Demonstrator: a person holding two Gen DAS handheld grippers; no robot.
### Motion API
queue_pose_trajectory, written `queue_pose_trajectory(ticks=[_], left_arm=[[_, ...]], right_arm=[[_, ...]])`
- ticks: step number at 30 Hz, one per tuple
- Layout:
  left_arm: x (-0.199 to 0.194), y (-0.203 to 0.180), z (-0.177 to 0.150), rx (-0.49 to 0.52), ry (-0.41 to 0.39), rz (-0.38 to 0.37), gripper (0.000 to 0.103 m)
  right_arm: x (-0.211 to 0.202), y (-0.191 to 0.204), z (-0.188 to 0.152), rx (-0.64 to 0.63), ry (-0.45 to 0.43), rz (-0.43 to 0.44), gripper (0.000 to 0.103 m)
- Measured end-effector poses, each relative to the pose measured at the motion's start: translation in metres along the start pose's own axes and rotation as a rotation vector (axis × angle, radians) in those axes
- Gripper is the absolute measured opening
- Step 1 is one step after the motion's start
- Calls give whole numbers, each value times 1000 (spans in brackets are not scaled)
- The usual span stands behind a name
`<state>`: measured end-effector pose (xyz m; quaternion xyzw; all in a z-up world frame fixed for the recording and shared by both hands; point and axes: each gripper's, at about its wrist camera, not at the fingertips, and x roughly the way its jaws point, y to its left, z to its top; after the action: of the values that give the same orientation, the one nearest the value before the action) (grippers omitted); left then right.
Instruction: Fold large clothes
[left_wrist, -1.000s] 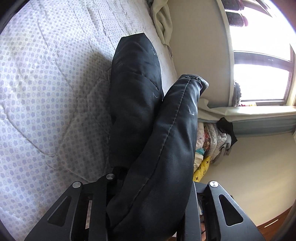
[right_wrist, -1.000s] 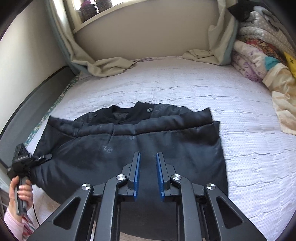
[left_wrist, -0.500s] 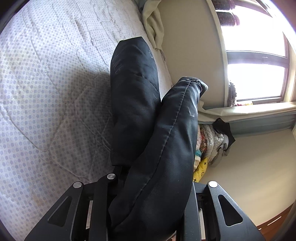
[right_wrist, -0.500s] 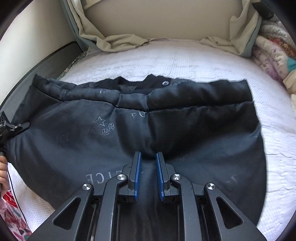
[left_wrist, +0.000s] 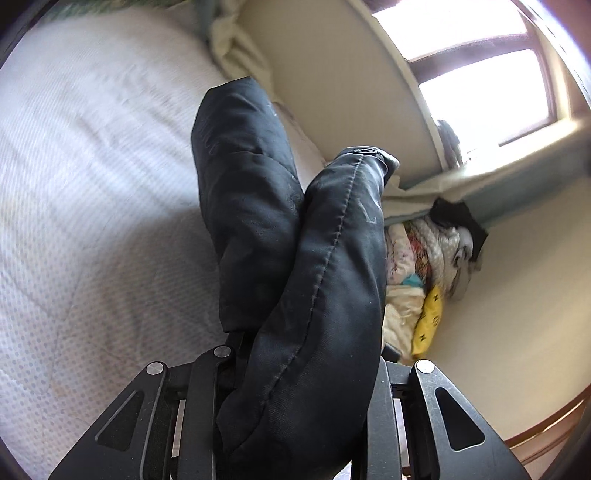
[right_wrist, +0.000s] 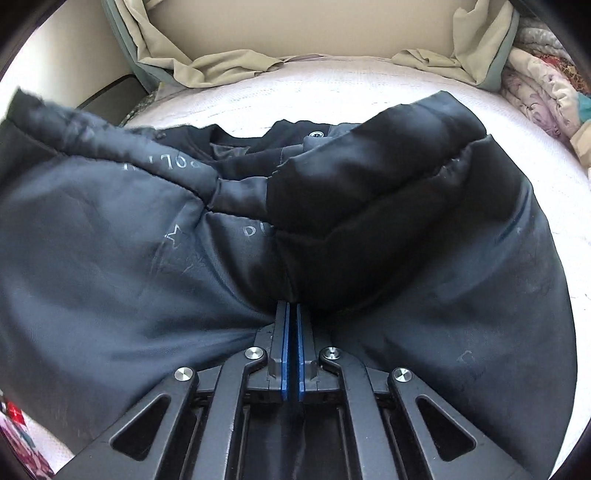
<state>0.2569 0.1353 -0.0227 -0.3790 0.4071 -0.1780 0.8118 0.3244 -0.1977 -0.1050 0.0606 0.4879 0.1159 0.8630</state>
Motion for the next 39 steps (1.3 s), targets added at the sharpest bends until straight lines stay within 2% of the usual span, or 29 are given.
queue_pose_trajectory(ticks=[7, 14, 20, 25, 31, 35, 36, 38, 39], left_arm=[[12, -69, -11, 172, -9, 50, 29], [47, -123, -26, 288, 23, 114, 29], [106, -189, -57, 446, 93, 205, 30], [146, -213, -80, 507, 140, 257, 31], [168, -226, -87, 522, 138, 299, 32], [178, -225, -89, 516, 163, 304, 33], [179, -224, -89, 519, 169, 304, 33], [185, -223, -93, 529, 181, 306, 34], [187, -223, -96, 534, 183, 307, 34]], right_arm=[[5, -4, -2, 34, -2, 8, 0], [7, -24, -1, 138, 22, 99, 0], [11, -44, -1, 247, 46, 204, 0], [15, -62, -2, 330, 73, 289, 0], [16, -90, -2, 463, 142, 418, 0], [-11, -120, 4, 539, 184, 460, 0], [-23, -129, 5, 550, 168, 458, 3], [-48, -150, 5, 579, 119, 454, 31], [-65, -164, 2, 606, 88, 459, 36]])
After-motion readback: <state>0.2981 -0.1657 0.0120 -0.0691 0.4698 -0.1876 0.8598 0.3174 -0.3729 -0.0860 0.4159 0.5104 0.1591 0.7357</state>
